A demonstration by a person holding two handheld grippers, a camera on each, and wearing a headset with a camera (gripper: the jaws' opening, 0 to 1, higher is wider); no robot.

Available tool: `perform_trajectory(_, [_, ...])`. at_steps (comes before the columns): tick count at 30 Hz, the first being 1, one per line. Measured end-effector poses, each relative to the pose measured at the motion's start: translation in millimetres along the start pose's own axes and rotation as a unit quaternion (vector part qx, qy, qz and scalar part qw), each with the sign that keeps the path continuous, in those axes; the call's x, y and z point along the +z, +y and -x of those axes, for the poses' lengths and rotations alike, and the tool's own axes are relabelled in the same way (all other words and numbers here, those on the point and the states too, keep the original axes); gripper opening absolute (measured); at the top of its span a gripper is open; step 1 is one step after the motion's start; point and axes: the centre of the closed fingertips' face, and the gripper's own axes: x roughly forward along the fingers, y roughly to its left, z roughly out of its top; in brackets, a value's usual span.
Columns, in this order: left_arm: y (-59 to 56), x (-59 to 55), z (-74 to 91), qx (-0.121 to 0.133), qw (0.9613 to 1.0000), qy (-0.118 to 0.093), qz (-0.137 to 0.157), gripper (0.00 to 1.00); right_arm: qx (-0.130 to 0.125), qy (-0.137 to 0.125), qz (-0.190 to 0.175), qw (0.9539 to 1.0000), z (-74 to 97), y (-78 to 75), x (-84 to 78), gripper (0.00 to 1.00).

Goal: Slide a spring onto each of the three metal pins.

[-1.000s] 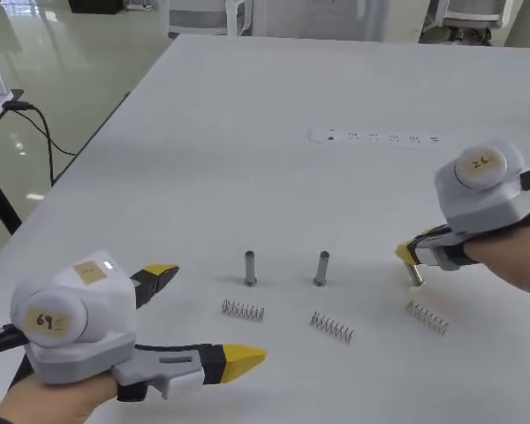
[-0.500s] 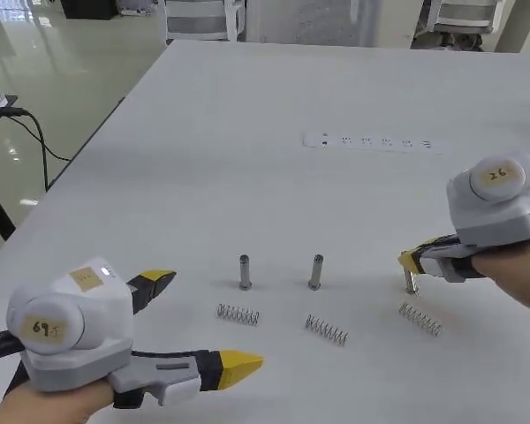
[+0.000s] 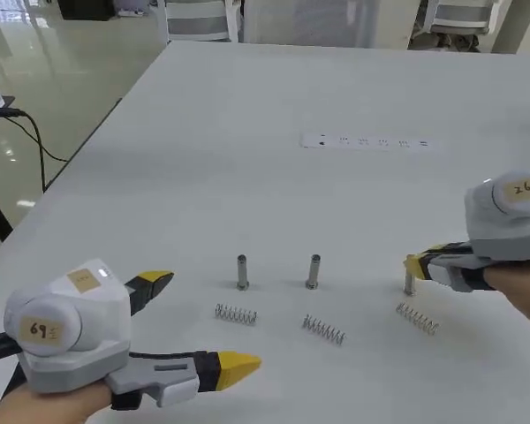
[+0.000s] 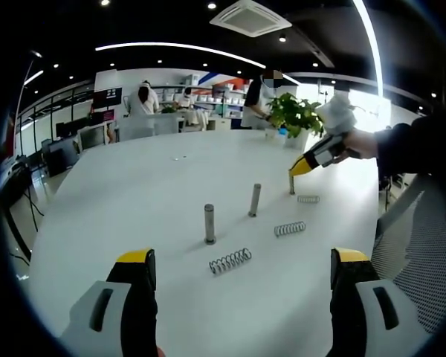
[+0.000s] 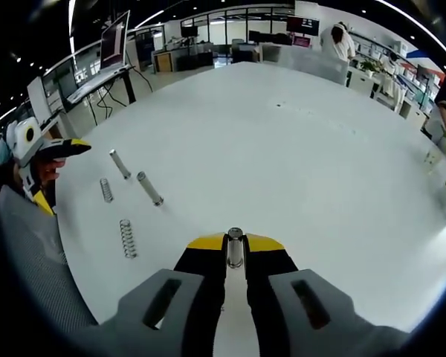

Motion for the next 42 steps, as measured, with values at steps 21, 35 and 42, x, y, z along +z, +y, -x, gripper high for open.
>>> perform_trajectory(21, [-1.1, 1.9, -1.7, -0.003, 1.0, -0.005, -0.001, 0.97, -0.005, -0.003, -0.011, 0.9999, 8.6, 1.2, -7.2, 0.11])
perform_trajectory(35, [-0.6, 1.8, -0.7, -0.001, 1.0, -0.006, -0.002, 0.97, -0.002, 0.002, -0.002, 1.0, 8.3, 2.8, -10.4, 0.12])
perform_trajectory(42, [-0.2, 2.0, -0.3, -0.001, 1.0, -0.006, -0.003, 0.97, -0.001, -0.001, 0.001, 1.0, 11.3, 2.9, -12.1, 0.16])
